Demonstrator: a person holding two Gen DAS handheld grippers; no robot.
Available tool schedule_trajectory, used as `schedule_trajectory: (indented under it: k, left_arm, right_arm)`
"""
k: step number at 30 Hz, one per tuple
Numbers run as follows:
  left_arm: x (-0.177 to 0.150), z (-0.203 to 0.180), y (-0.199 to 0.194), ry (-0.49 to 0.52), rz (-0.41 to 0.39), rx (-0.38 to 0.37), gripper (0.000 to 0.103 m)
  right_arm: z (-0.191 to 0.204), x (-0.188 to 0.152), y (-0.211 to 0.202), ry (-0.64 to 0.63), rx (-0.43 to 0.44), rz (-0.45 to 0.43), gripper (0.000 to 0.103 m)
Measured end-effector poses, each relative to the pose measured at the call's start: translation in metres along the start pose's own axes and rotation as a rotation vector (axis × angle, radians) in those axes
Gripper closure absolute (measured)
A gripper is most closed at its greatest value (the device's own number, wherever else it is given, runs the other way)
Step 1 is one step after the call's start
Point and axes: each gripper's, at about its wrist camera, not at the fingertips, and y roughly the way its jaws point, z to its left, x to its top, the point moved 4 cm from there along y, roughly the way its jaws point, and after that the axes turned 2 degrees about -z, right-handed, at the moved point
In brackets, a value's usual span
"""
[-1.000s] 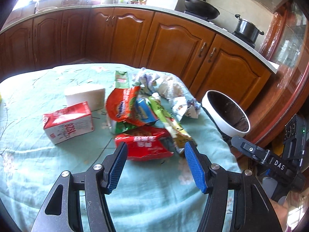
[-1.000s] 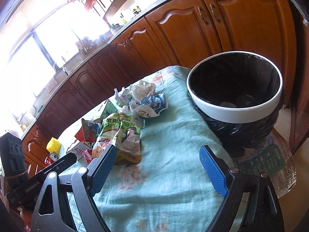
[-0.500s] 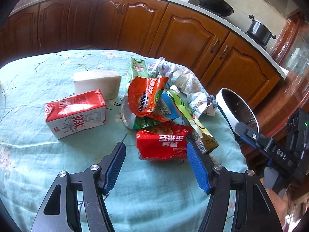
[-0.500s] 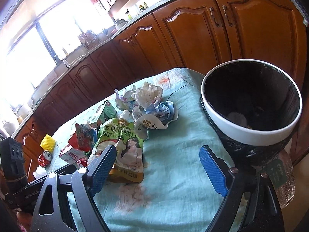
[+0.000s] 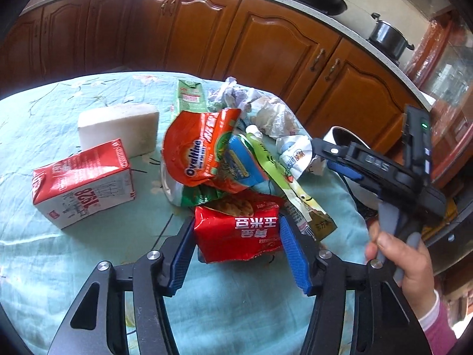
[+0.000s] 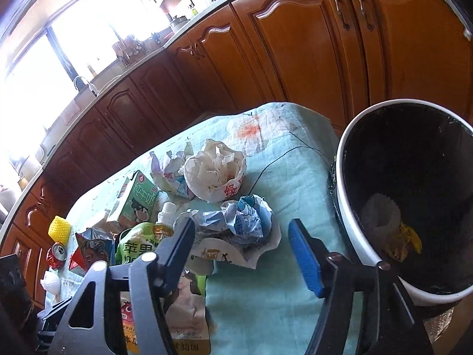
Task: Collect trash
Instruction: 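Move both tools back to the table toward the remaining trash, then grasp the red snack bag with the left gripper while the right gripper grasps crumpled paper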
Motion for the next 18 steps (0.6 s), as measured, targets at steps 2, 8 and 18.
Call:
schedule_trajectory:
  k: [2,8,18]
  left_arm:
    - [-0.003,-0.003,0.004,0.017,0.005,-0.020,0.057]
    - [-0.004,-0.010,0.007,0.060,-0.001,-0.024,0.074]
    - [-0.009,-0.008,-0.014,0.063,-0.020,-0.045,0.102]
  right_arm:
    - [-0.001,-0.002,0.006,-0.004,-0.003,0.021,0.074]
    - [0.002,-0.010,-0.009,-0.027,-0.003,-0.005,0.094]
    - [-0.002,-0.023,-0.050,-0.005,0.015,-0.046,0.094]
